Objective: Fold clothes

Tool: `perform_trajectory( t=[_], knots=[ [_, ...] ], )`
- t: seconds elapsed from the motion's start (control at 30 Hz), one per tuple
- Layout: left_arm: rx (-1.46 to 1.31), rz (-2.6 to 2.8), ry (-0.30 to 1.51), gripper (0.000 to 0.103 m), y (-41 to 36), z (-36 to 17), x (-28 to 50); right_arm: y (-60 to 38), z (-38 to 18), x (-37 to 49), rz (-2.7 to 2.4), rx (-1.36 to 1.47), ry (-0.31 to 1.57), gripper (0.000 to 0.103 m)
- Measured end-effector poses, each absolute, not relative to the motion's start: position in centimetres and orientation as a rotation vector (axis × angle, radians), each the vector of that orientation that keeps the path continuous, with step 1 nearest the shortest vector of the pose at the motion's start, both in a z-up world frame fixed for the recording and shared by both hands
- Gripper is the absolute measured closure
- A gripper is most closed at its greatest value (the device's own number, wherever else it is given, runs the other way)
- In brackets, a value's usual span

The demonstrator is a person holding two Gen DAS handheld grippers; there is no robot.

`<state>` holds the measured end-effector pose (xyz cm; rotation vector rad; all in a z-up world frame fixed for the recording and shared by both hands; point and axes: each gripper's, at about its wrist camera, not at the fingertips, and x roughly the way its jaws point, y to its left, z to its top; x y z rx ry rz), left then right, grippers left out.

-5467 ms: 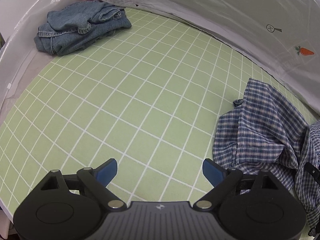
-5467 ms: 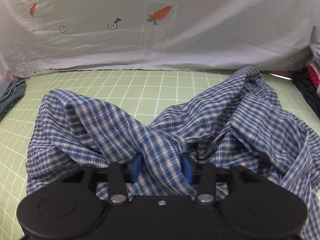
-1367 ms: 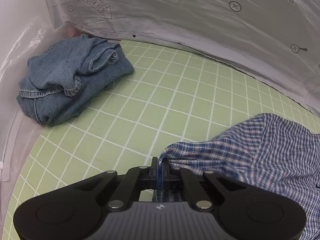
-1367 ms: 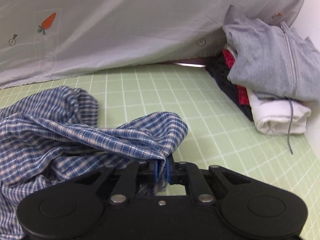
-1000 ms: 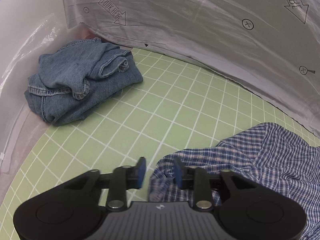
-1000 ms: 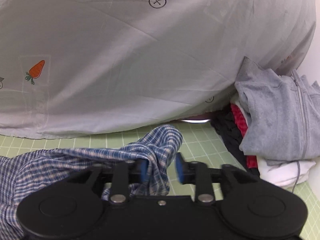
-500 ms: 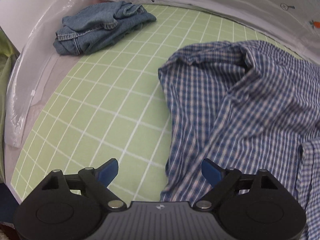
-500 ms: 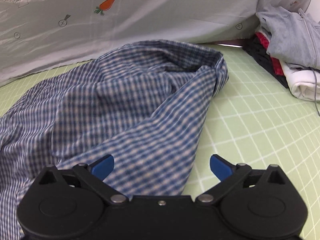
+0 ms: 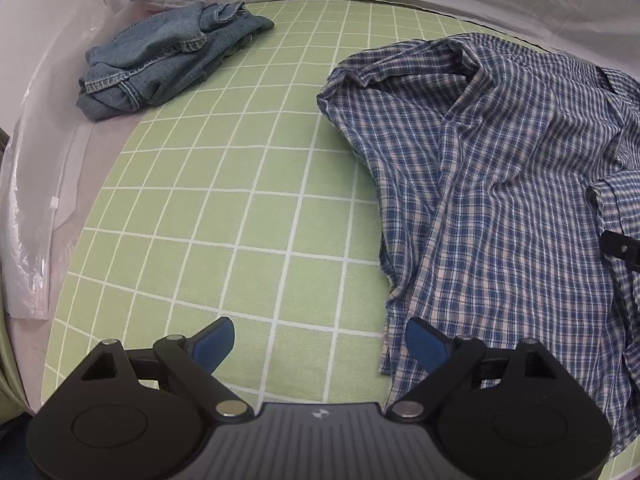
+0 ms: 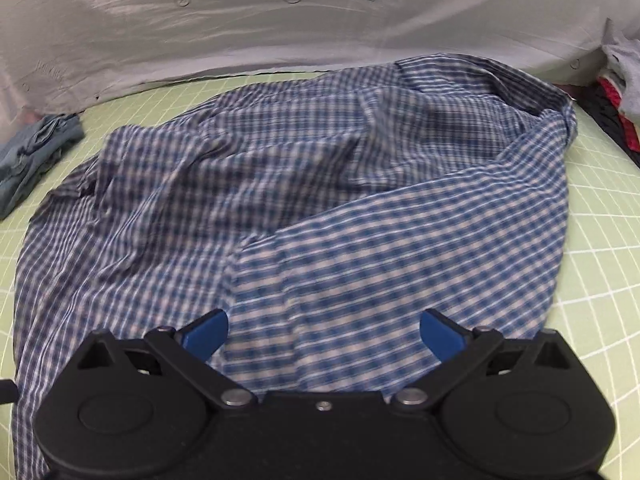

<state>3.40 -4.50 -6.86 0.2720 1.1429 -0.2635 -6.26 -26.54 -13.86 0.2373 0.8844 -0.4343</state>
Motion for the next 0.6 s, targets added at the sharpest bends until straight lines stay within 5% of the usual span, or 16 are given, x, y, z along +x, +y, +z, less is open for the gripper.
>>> perform_trajectory(
  t=[0.17,0.27,0.33,0.43,0.5,0.6],
  knots=[
    [0.315,-0.287,1.143,0.011,-3.5,-7.1,2.5,-24.5,-14.8,-5.5,-0.514,0.165,0.904,0.004],
    [0.309,-0.269,1.148,0.011,-3.0,-7.2,2.6,-25.4,-14.8,-5.5,-0.532,0.196,0.905,0.024],
    [0.285,-0.254,1.149,0.011,-2.8,-7.1,2.8,-26.1,-14.4,-5.9,-0.526,0.229,0.886,0.054],
    [0.242,-0.235,1.158,0.011,-3.3,-7.1,3.1,-27.1,-13.2,-6.8,-0.489,0.255,0.834,0.085],
    [0.222,-0.229,1.170,0.011,-4.0,-7.3,3.1,-27.9,-12.2,-7.7,-0.473,0.261,0.803,0.096],
    [0.215,-0.217,1.184,0.011,-5.5,-7.6,2.8,-29.9,-10.3,-10.5,-0.502,0.278,0.765,0.097]
  ],
)
